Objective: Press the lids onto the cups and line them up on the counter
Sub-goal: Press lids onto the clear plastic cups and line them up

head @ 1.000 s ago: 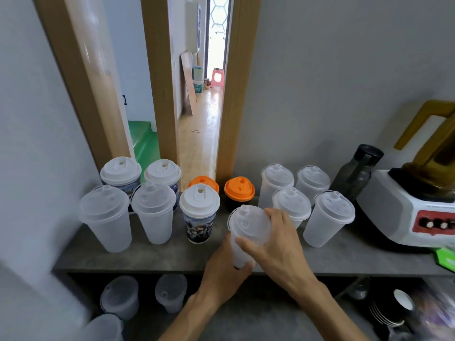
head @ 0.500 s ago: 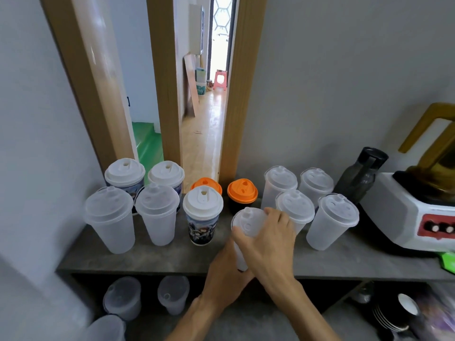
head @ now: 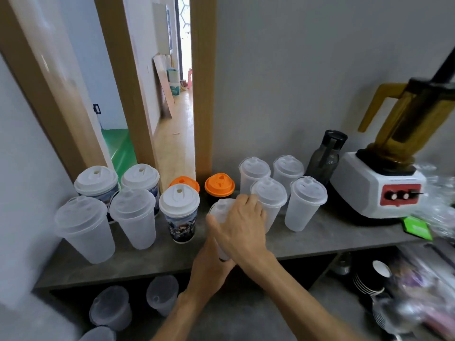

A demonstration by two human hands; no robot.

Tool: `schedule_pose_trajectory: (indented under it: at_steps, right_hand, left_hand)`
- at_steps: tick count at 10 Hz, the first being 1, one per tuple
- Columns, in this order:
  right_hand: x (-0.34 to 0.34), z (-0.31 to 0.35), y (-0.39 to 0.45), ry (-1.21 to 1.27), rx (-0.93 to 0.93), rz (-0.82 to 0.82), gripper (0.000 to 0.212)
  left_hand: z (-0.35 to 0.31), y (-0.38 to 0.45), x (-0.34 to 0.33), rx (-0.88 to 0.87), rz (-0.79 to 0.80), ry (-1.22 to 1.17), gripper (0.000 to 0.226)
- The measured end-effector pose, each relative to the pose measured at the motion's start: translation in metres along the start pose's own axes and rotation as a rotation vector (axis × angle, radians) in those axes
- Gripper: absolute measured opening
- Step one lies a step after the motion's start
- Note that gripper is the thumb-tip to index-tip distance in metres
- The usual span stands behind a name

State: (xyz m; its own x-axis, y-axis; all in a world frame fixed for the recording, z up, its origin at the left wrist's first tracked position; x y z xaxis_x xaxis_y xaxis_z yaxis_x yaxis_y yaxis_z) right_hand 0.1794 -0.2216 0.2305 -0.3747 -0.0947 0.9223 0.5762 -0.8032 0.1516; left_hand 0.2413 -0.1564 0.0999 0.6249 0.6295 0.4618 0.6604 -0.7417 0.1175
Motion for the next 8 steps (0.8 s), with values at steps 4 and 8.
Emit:
schedule_pose_trajectory:
  at_steps: [4, 8]
  right_hand:
    - [0.121, -0.166, -0.005, 0.103, 0.048, 0.077, 0.087]
    - [0.119, -0.293, 0.112, -0.207, -0.022, -0.025, 0.079]
  left_hand:
    - [-0.053, -0.004, -0.058, -0.106, 0.065, 0.226, 0.07]
    - [-0.021, -0.004, -0.064, 0.0, -0.133, 0.625, 0.027]
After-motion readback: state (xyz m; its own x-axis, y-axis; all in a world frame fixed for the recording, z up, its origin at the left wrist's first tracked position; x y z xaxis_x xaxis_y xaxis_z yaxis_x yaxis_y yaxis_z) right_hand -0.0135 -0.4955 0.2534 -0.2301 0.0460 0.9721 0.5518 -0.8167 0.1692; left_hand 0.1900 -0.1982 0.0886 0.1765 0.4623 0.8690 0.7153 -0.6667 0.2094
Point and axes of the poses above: each hand's wrist, its own y-axis towards the middle knuckle, its own x-axis out of the back of the hand, z = x × y, the point moved 9 cm from there along y, towards the middle knuckle, and after that the axes turned 5 degrees about -y, right-handed, at the moved point
